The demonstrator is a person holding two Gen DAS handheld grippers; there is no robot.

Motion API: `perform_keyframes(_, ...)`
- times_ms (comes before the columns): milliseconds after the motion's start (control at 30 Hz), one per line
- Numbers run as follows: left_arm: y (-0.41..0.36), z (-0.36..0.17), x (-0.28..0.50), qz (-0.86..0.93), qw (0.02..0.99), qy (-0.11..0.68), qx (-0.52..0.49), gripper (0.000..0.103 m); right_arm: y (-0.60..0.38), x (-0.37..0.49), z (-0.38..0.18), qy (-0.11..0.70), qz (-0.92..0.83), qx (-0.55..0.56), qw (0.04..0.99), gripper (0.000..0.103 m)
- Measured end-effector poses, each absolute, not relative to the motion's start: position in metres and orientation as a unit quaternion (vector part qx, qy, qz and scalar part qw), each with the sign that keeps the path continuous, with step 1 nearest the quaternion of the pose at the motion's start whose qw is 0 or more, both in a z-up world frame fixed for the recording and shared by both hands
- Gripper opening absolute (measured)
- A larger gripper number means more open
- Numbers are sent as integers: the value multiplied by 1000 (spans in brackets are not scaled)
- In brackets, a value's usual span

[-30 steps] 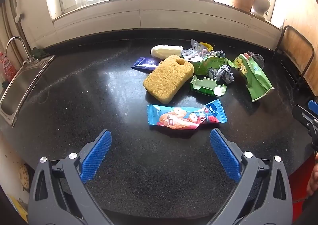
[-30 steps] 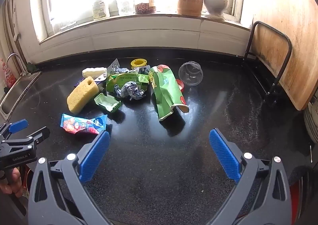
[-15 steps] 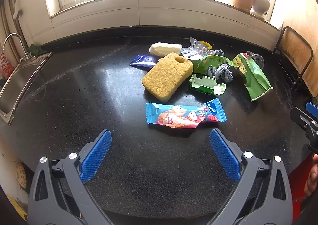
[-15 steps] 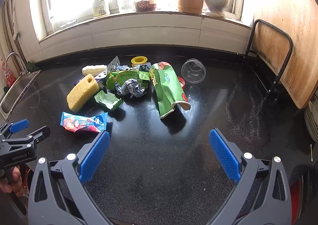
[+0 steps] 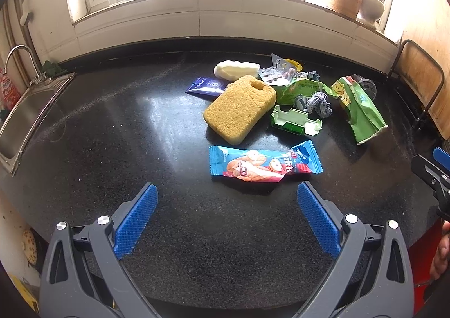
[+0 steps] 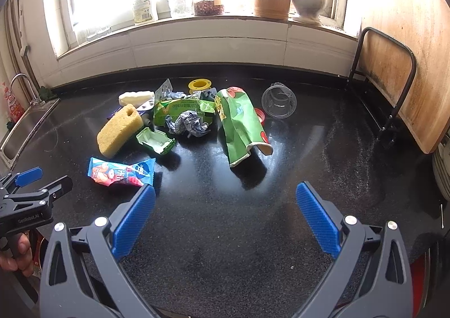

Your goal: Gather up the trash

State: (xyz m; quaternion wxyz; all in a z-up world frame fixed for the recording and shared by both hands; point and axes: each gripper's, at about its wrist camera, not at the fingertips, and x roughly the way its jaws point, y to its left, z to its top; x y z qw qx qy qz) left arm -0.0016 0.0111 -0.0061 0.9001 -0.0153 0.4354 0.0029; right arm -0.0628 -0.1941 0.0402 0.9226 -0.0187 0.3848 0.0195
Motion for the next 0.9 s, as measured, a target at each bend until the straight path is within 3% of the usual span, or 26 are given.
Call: perform_keyframes(900,12,-7,-2,-4,899,438,-15,97,-193,-64,41,385,22,-20,923,97)
